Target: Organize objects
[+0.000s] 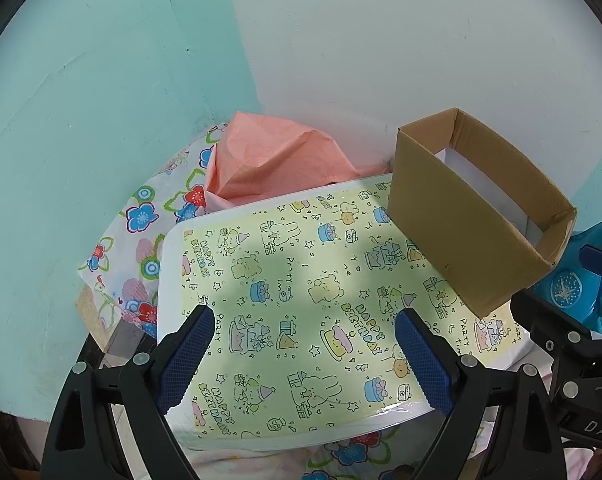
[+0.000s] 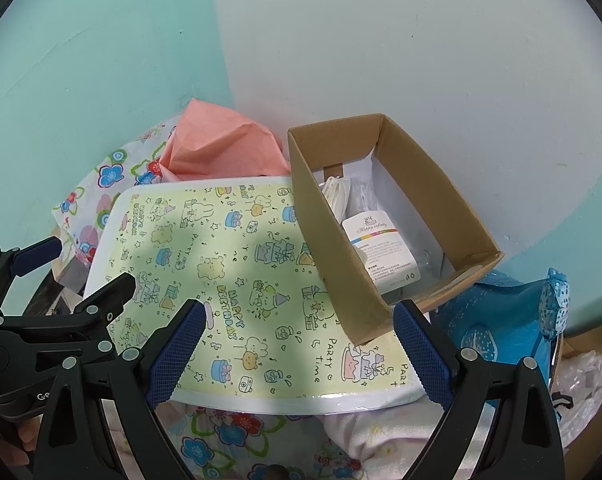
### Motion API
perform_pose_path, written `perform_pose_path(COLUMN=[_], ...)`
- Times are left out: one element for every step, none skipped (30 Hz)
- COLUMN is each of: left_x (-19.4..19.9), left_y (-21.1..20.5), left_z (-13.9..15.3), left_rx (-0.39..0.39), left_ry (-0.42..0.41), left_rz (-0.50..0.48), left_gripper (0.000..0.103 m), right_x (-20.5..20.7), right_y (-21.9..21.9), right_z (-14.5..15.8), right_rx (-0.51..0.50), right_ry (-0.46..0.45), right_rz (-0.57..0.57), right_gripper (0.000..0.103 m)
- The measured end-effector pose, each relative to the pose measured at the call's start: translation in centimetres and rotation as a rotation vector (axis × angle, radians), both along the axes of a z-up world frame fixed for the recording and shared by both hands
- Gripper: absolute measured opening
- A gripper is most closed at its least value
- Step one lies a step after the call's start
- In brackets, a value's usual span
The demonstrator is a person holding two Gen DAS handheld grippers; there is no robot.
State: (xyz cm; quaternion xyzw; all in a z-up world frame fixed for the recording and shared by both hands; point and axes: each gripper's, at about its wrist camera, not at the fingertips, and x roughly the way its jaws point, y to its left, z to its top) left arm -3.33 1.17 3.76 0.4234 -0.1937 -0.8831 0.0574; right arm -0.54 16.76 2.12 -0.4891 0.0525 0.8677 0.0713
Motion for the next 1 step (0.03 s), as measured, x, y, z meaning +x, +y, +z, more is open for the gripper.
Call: perform_pose_path(left_x=[-0.01], left_y=[-0.04], left_z=[-0.03], left_rx=[0.002], left_ry=[-0.002], left_rz=[0.000], left_gripper=[0.093], right_x=[0.03], right_y=[0.00], right_z=[-0.03], right_rx=[0.001], right_ry=[0.000], right_rz=[-0.001], right_gripper=[0.096])
